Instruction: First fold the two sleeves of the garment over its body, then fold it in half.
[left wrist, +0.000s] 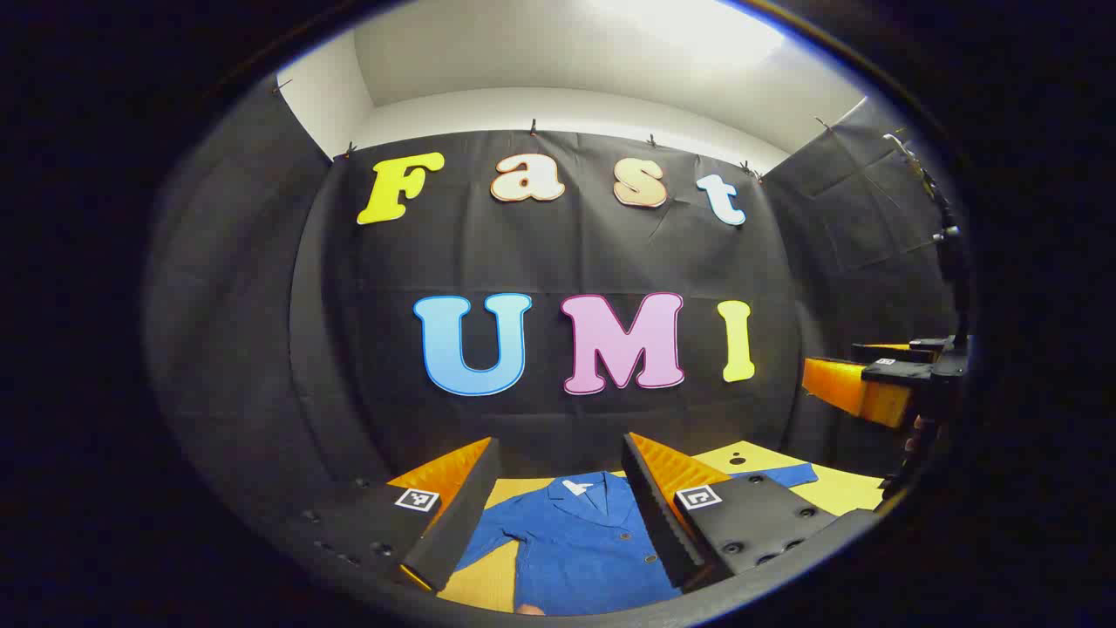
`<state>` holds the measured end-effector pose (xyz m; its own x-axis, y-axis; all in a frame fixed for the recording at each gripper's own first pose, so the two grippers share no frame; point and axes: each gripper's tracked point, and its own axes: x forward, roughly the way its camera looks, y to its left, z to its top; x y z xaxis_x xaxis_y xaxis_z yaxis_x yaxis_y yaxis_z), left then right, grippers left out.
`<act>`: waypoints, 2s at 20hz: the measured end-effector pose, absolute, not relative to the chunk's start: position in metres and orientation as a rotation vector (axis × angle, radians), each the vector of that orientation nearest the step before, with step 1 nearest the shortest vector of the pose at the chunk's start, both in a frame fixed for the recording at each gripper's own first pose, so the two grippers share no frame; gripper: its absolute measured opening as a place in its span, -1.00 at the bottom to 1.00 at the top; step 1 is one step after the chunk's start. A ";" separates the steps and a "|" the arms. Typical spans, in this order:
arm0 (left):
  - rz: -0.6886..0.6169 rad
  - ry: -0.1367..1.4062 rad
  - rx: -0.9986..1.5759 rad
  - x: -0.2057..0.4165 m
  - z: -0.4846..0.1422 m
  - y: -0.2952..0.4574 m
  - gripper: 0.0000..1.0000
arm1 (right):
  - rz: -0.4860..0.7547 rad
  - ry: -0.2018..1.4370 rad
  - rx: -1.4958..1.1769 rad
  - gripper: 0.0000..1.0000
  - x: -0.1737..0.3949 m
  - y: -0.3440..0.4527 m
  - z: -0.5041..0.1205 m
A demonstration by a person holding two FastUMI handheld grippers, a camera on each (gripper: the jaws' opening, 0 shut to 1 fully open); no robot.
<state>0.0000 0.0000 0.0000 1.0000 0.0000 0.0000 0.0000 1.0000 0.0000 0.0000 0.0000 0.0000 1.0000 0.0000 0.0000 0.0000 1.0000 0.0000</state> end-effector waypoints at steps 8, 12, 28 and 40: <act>0.057 0.020 -0.022 -0.018 -0.005 0.019 0.62 | 0.019 0.006 -0.019 0.94 0.000 0.014 -0.006; 0.095 0.039 -0.050 -0.007 -0.007 0.022 0.62 | 0.067 0.004 -0.022 0.92 0.027 0.020 -0.003; 0.141 0.086 -0.084 0.019 -0.006 0.025 0.62 | 0.145 0.041 0.023 0.92 0.078 0.035 -0.005; 0.143 0.042 -0.094 0.013 0.000 0.035 0.62 | 0.179 0.016 0.000 0.92 0.054 0.051 0.000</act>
